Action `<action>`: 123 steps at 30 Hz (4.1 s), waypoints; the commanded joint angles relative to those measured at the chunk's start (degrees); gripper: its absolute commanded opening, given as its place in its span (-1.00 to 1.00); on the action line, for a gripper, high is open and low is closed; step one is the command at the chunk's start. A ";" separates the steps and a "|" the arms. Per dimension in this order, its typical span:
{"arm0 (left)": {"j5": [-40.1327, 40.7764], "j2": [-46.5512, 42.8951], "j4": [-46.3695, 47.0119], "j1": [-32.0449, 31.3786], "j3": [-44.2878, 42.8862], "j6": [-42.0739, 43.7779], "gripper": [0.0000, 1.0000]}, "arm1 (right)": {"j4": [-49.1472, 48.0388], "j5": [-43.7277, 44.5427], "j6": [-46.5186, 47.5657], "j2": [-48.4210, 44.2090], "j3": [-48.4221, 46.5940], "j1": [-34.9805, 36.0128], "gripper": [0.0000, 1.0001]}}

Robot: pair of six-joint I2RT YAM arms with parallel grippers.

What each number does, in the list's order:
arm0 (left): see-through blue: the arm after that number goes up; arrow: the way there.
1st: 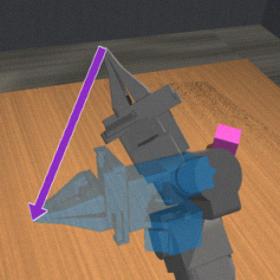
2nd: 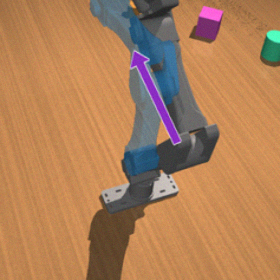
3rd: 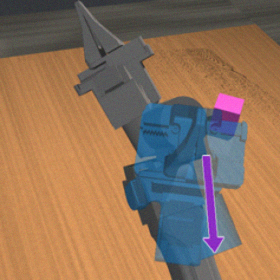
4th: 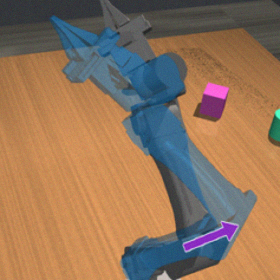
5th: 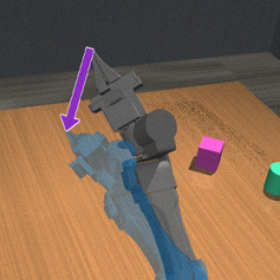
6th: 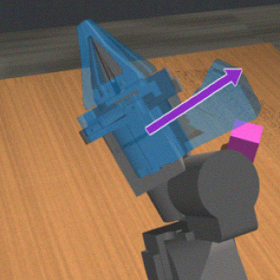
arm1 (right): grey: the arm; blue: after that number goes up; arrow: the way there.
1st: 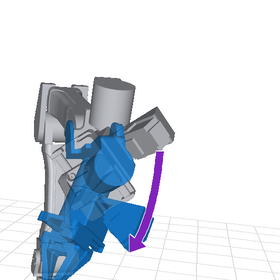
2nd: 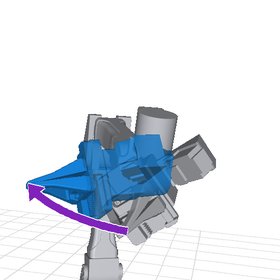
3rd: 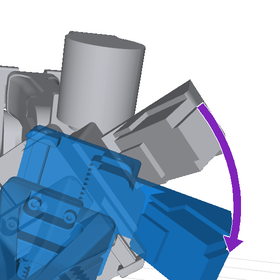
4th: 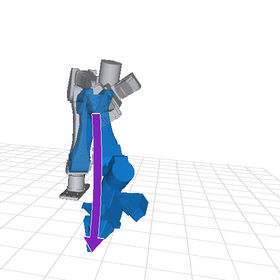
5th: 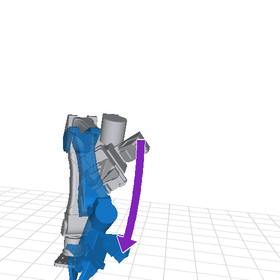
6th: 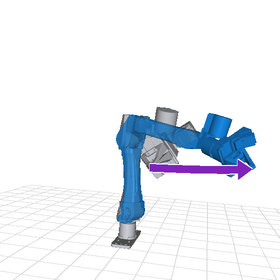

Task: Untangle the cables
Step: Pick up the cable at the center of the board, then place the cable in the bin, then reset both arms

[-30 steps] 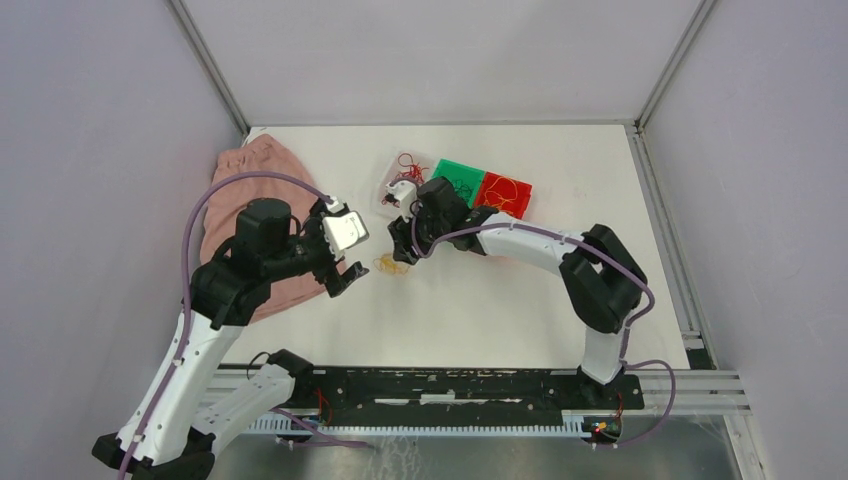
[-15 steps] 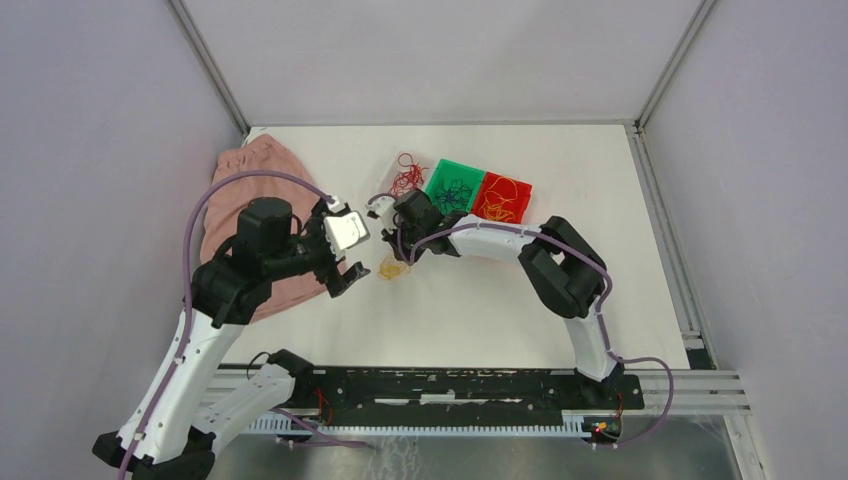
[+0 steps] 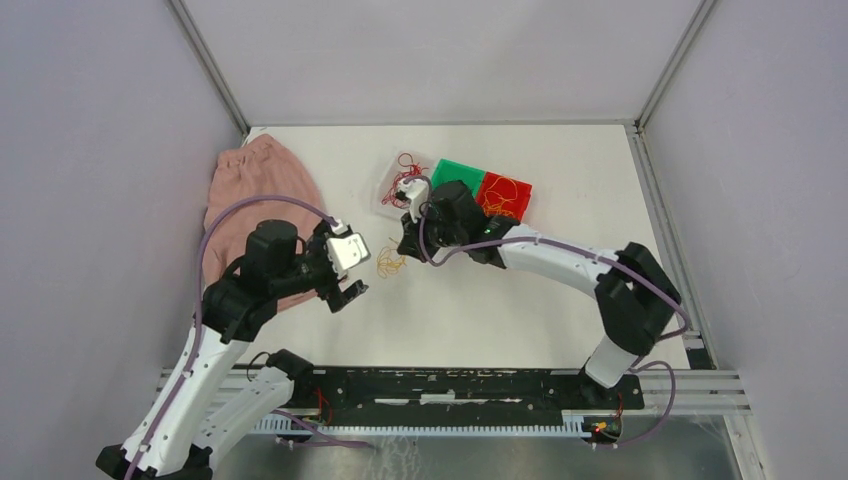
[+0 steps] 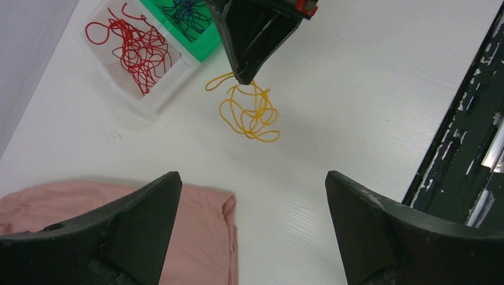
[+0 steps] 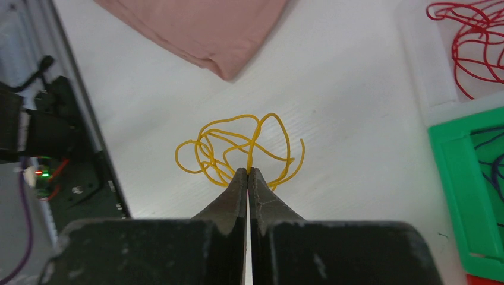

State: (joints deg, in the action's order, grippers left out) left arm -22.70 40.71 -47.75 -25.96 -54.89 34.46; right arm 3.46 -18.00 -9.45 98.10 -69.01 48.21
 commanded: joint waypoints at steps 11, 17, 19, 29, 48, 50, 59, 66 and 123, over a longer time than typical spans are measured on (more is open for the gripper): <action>-8.21 -0.15 14.36 0.21 2.00 -18.24 0.68 | -13.40 -12.31 -12.53 -19.95 7.28 3.54 -0.99; -6.61 0.20 13.56 0.23 2.81 -16.93 0.37 | -14.58 -12.39 -14.82 -25.55 10.31 4.60 -0.99; -7.76 0.45 12.35 0.26 2.76 -16.05 0.29 | -14.36 -12.16 -15.42 -27.27 11.27 4.61 -0.99; -6.51 0.95 12.18 0.27 2.07 -14.33 -0.48 | -7.46 -8.23 -15.17 -32.50 10.47 4.42 -0.99; 2.57 3.30 4.06 0.25 -1.44 -8.67 0.99 | 9.40 17.57 -4.44 -23.60 -0.38 -16.69 -0.99; 3.02 3.52 4.11 0.21 -1.50 -9.19 0.99 | 9.59 21.65 -2.26 -20.13 -1.83 -17.69 -0.99; 5.18 4.31 4.30 0.21 -2.84 -8.79 0.99 | 10.20 31.83 -1.76 -7.79 -6.67 -21.35 -1.00; 6.97 5.34 4.81 0.33 -3.17 -9.01 0.99 | 15.41 38.64 -4.13 -7.25 -9.32 -21.39 0.09; 9.82 46.04 117.61 28.06 43.14 -32.48 0.99 | -56.11 44.94 4.88 -11.03 49.29 -40.79 0.99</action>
State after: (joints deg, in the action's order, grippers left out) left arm -14.83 86.80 65.34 2.42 -10.07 2.59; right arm -50.06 28.88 -4.78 87.20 -17.85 8.25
